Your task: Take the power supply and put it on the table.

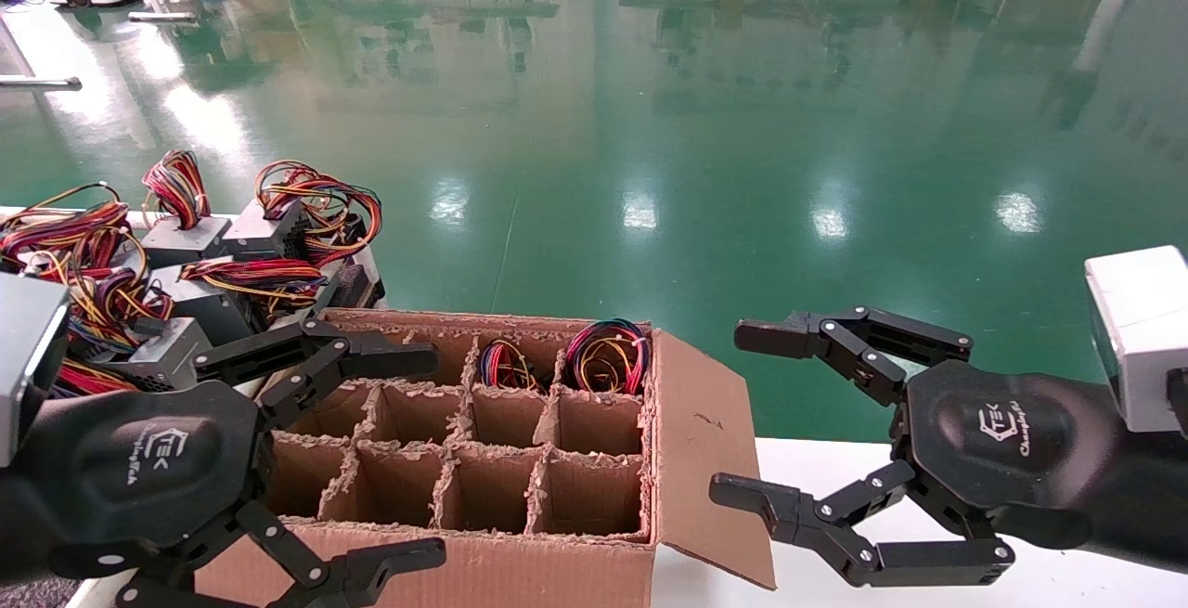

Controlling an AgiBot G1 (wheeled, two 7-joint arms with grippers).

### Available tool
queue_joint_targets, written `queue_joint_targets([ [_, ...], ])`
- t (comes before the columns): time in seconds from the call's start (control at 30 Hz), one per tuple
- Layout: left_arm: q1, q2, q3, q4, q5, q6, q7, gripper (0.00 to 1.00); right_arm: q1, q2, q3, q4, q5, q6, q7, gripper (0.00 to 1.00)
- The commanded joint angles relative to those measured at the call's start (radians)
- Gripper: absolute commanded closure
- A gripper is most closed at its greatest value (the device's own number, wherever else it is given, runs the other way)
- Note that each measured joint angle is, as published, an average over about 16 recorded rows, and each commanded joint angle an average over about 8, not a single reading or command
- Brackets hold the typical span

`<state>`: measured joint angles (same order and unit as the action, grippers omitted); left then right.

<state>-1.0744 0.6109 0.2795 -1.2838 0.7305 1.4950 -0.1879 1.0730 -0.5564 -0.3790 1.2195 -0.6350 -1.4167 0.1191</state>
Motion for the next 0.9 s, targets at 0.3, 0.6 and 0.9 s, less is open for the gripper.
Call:
queue_joint_targets([
  [0.3,0.0,0.0,0.0,0.0,0.0,0.0,0.0,0.0,0.0,0.0,0.0,0.0,0.0,0.0,0.0,1.0],
  [0.6,0.0,0.001,0.002,0.004,0.01,-0.007,0.002,0.0,0.0,0.0,0.0,0.0,0.0,0.0,0.0,1.0],
  [0.9,-0.045,0.058,0.036,0.082,0.094,-0.047,0.032,0.0,0.0,0.0,0.0,0.0,0.0,0.0,0.0,1.0],
])
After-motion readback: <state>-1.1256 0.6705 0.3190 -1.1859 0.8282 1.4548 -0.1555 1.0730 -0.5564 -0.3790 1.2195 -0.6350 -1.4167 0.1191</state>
